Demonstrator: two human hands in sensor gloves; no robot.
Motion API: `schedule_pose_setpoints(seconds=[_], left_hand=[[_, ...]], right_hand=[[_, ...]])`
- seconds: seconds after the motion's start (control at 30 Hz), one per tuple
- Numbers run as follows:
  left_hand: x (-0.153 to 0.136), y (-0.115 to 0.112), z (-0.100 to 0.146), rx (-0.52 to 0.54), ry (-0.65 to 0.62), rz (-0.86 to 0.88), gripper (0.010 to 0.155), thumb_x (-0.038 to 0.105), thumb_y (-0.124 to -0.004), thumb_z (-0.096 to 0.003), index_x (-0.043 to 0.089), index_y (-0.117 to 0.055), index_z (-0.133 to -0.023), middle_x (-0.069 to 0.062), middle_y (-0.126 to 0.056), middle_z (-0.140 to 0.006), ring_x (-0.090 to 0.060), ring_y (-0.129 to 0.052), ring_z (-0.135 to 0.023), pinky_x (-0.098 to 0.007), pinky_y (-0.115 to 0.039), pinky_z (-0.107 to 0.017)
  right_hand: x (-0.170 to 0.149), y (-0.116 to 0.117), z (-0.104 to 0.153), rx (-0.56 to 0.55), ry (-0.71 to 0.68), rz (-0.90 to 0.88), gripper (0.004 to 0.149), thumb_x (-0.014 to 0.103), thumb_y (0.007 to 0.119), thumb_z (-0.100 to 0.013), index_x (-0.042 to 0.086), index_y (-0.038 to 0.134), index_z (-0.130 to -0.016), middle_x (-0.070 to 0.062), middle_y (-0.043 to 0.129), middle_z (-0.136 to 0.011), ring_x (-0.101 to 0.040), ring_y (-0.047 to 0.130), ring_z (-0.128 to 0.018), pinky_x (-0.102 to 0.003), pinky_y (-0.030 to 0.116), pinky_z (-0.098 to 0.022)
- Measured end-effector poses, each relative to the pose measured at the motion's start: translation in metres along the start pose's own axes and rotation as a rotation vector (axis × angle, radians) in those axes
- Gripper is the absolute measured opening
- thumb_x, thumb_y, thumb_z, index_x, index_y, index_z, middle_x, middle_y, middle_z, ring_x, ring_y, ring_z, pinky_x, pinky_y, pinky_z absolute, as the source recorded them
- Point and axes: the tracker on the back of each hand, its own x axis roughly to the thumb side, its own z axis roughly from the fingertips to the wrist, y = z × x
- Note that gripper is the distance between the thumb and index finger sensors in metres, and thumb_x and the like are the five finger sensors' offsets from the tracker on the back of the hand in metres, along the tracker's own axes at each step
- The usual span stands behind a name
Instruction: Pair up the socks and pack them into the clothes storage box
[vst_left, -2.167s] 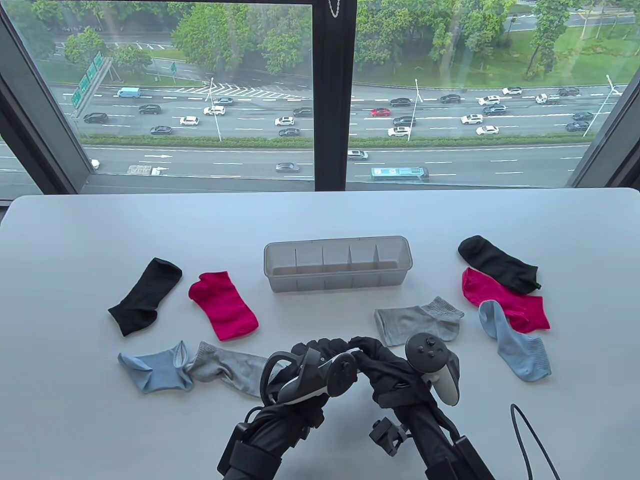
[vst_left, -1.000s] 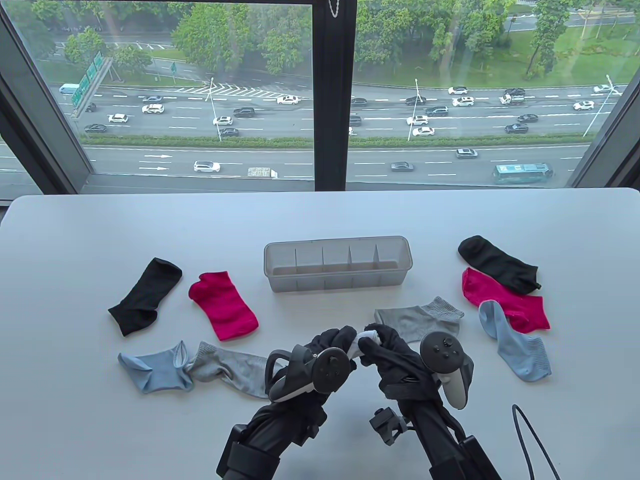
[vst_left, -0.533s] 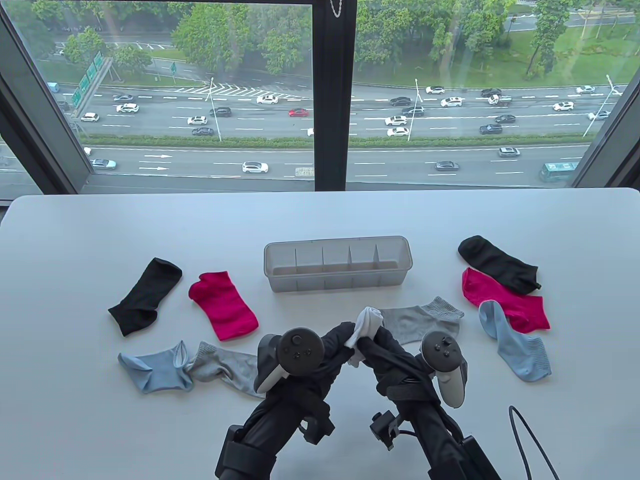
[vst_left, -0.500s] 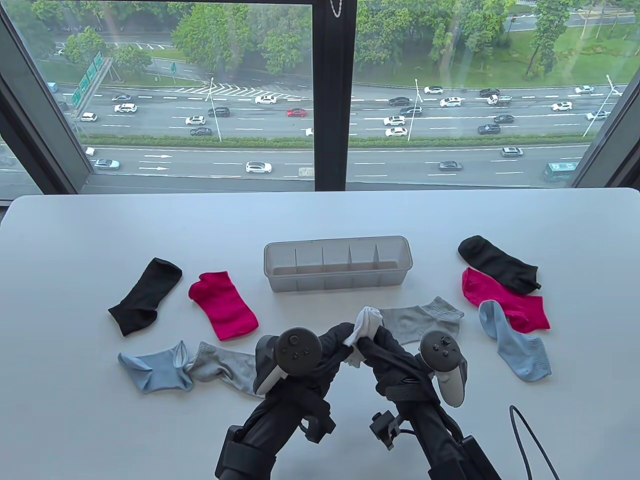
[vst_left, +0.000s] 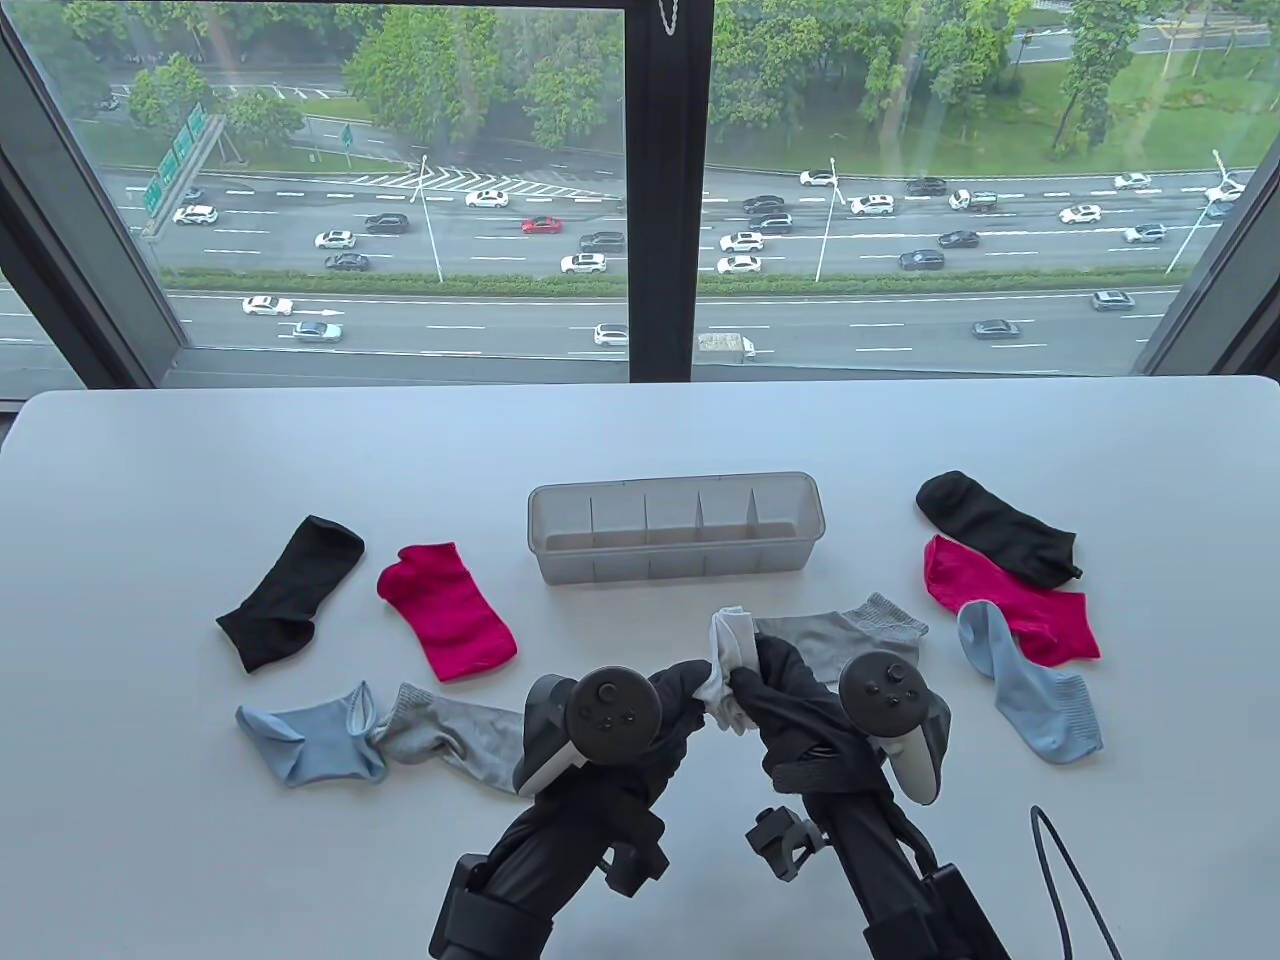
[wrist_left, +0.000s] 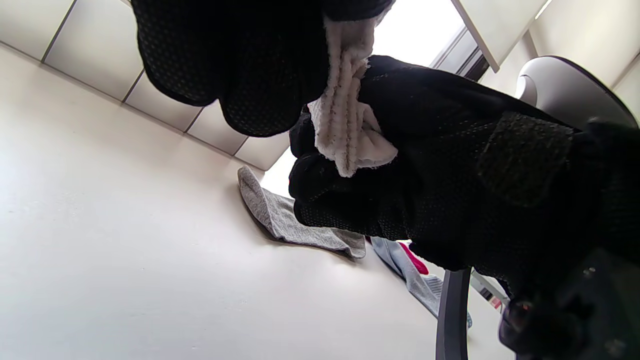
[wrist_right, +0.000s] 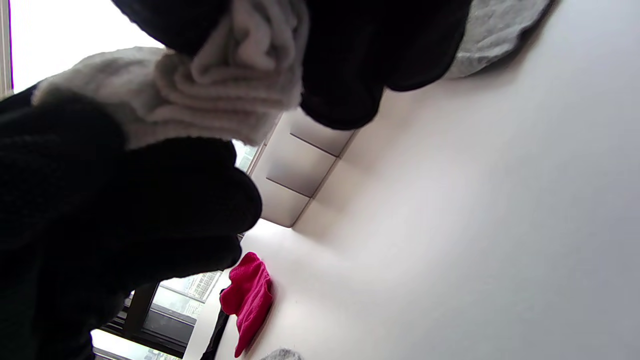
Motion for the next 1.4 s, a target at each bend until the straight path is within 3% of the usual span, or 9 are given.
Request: schedule_pose_setpoints(seconds=[0.2, 0.27, 0.33, 0.43, 0.67, 0.77, 1.27, 1.37, 1.4], left_hand=[[-0.013, 0.006, 0.001, 0.05, 0.11, -0.055, 0.042, 0.033, -0.068, -0.0589, 0.001, -0.079, -0.083, -0.015, -0.098, -0.07, -0.025, -0.108, -0.054, -0.048, -0.09, -0.048], [-0.019, 0.007, 0.001, 0.058, 0.129, -0.033, 0.042, 0.033, -0.067, -0.0592, 0.001, -0.08, -0.083, -0.015, -0.098, -0.069, -0.025, -0.108, -0.053, -0.048, -0.09, -0.048], [-0.02, 0.004, -0.001, 0.014, 0.114, 0.038, 0.042, 0.033, -0.067, -0.0597, -0.001, -0.08, -0.082, -0.017, -0.098, -0.068, -0.026, -0.108, -0.052, -0.048, -0.09, -0.047], [-0.017, -0.002, -0.006, -0.052, 0.065, 0.133, 0.048, 0.035, -0.06, -0.0613, -0.005, -0.08, -0.081, -0.02, -0.098, -0.068, -0.031, -0.108, -0.053, -0.052, -0.089, -0.048], [-0.009, -0.004, -0.009, -0.074, 0.131, -0.195, 0.046, 0.03, -0.062, -0.0596, 0.002, -0.071, -0.095, -0.02, -0.089, -0.084, -0.031, -0.101, -0.068, -0.054, -0.083, -0.058], [-0.013, 0.002, -0.01, 0.045, 0.202, -0.232, 0.046, 0.028, -0.061, -0.0592, 0.003, -0.068, -0.097, -0.021, -0.087, -0.087, -0.032, -0.1, -0.07, -0.055, -0.083, -0.059], [-0.034, 0.002, -0.018, 0.041, 0.217, -0.199, 0.043, 0.033, -0.06, -0.0563, 0.02, -0.079, -0.092, -0.017, -0.097, -0.08, -0.028, -0.11, -0.056, -0.049, -0.092, -0.047], [-0.022, -0.003, -0.022, -0.117, 0.093, -0.089, 0.042, 0.031, -0.065, -0.0585, 0.018, -0.08, -0.096, -0.021, -0.087, -0.093, -0.036, -0.099, -0.076, -0.058, -0.081, -0.062], [-0.019, -0.007, -0.021, -0.179, 0.107, -0.065, 0.044, 0.029, -0.061, -0.0616, 0.017, -0.072, -0.102, -0.021, -0.083, -0.098, -0.036, -0.096, -0.082, -0.058, -0.078, -0.066]], right_hand=[[0.025, 0.016, 0.002, 0.228, -0.129, 0.186, 0.061, 0.023, 0.065, -0.061, 0.002, 0.039, -0.112, -0.03, 0.064, -0.104, -0.039, 0.079, -0.086, -0.063, 0.058, -0.072], [0.026, 0.021, 0.003, 0.336, -0.137, 0.193, 0.078, 0.031, 0.072, -0.059, 0.001, 0.024, -0.113, -0.033, 0.049, -0.11, -0.044, 0.067, -0.094, -0.068, 0.051, -0.072], [0.024, 0.024, 0.004, 0.298, -0.124, 0.23, 0.092, 0.044, 0.076, -0.053, 0.002, 0.022, -0.114, -0.032, 0.045, -0.112, -0.044, 0.063, -0.095, -0.069, 0.049, -0.073], [0.02, 0.024, 0.005, 0.13, -0.117, 0.308, 0.082, 0.049, 0.073, -0.052, 0.009, 0.038, -0.114, -0.025, 0.058, -0.107, -0.036, 0.074, -0.088, -0.061, 0.058, -0.073], [0.005, 0.018, 0.0, 0.122, -0.035, 0.151, 0.057, 0.036, 0.065, -0.063, 0.016, 0.046, -0.113, -0.021, 0.064, -0.107, -0.032, 0.08, -0.084, -0.057, 0.065, -0.072], [0.005, 0.016, -0.001, 0.137, -0.042, 0.078, 0.053, 0.035, 0.064, -0.064, 0.018, 0.048, -0.112, -0.02, 0.063, -0.107, -0.032, 0.079, -0.085, -0.058, 0.064, -0.072], [0.006, 0.031, -0.005, 0.548, -0.001, 0.175, 0.051, 0.028, 0.065, -0.058, 0.035, 0.053, -0.106, -0.022, 0.049, -0.112, -0.039, 0.073, -0.089, -0.052, 0.072, -0.066], [0.005, 0.033, -0.005, 0.587, 0.026, 0.213, 0.05, 0.029, 0.062, -0.059, 0.04, 0.048, -0.106, -0.027, 0.041, -0.113, -0.039, 0.071, -0.089, -0.051, 0.07, -0.067], [0.004, 0.029, -0.004, 0.487, 0.01, 0.21, 0.049, 0.03, 0.063, -0.059, 0.038, 0.051, -0.106, -0.027, 0.047, -0.11, -0.038, 0.074, -0.087, -0.049, 0.072, -0.066]])
